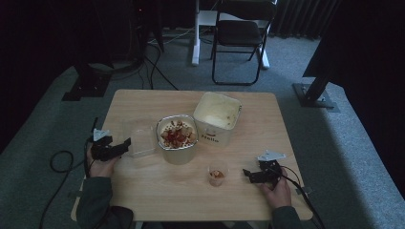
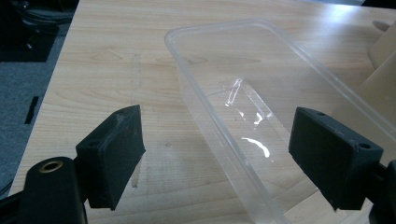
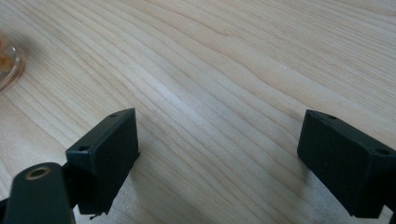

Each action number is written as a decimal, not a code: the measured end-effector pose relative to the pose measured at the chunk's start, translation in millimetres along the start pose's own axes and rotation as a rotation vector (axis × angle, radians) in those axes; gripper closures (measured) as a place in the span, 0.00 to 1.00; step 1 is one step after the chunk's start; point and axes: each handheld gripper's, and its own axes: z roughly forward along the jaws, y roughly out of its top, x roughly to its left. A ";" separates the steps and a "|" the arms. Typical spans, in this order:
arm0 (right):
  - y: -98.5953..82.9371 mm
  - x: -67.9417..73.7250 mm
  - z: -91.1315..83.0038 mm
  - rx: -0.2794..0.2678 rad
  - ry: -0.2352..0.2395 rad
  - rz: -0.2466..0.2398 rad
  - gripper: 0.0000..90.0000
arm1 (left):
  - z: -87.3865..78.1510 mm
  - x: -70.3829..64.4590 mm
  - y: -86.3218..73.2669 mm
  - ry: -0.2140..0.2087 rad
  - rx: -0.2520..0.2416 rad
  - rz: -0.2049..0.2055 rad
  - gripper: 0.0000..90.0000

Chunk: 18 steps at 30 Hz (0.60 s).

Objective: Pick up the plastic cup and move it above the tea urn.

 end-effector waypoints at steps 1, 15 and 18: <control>0.0 0.1 0.0 0.001 0.000 0.001 0.14 | 0.2 -0.6 -0.3 -0.001 -0.001 -0.001 0.20; -0.1 0.2 -0.1 0.000 -0.001 0.003 0.14 | -6.2 -10.5 -2.7 -0.024 0.000 0.006 0.20; -0.1 0.1 -0.1 0.000 -0.001 0.002 0.14 | -6.8 -13.4 -5.0 -0.026 0.012 0.013 0.20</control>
